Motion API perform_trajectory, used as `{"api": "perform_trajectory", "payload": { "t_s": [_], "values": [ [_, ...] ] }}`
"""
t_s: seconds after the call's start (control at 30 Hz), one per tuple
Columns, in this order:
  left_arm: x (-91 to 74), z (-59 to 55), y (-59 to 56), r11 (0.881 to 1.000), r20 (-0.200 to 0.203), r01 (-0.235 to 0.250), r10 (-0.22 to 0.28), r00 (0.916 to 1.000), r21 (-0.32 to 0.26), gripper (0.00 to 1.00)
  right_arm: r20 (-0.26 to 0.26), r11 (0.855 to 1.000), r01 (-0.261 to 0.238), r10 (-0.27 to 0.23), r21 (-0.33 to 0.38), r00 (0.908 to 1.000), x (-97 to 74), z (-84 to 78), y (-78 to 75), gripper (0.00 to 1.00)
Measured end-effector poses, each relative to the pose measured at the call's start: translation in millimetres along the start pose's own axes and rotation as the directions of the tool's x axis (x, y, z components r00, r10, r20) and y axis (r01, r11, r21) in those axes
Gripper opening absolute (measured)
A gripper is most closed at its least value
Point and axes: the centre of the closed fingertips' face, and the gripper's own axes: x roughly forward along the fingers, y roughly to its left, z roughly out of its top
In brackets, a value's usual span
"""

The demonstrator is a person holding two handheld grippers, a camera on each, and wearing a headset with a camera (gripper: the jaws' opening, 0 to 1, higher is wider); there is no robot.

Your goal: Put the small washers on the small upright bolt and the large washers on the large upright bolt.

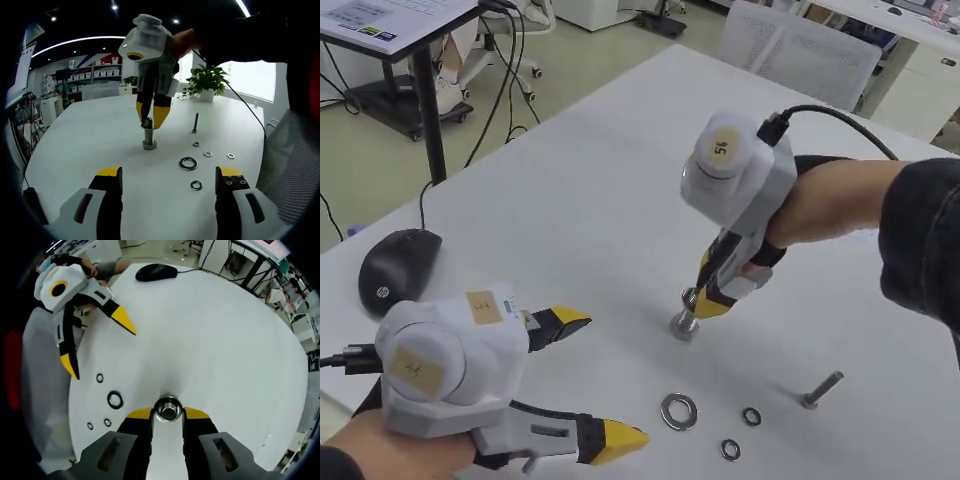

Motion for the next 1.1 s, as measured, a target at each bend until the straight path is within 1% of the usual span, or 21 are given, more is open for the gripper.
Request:
{"api": "perform_trajectory", "payload": {
  "t_s": [0.2, 0.27, 0.37, 0.67, 1.1],
  "values": [
    [0.9, -0.7, -0.4, 1.0, -0.005, -0.001, 0.001, 1.0, -0.002, 0.75, 0.005, 1.0, -0.002, 0.002, 0.012, 1.0, 6.0, -1.2, 0.9, 0.23],
    [1.5, -0.7, -0.9, 1.0, -0.006, 0.0, 0.0, 1.0, -0.002, 0.75, -0.002, 1.0, -0.004, 0.004, 0.016, 1.0, 8.6, -2.7, 3.0, 0.23],
    [2.2, -0.8, -1.3, 1.0, -0.007, 0.002, -0.002, 1.0, -0.001, 0.75, -0.005, 1.0, 0.0, 0.0, 0.009, 1.0, 16.8, -3.9, 0.6, 0.23],
    [1.6, -3.2, -0.5, 1.0, -0.01, 0.0, 0.0, 0.9999, -0.007, 0.75, -0.009, 1.0, -0.001, 0.002, 0.017, 1.0, 28.3, -7.4, -1.1, 0.23],
    [2.5, -3.9, -1.3, 1.0, -0.008, 0.003, -0.003, 1.0, -0.009, 0.75, -0.001, 1.0, 0.001, -0.001, 0.018, 1.0, 31.8, -10.7, -4.6, 0.24]
  ]
}}
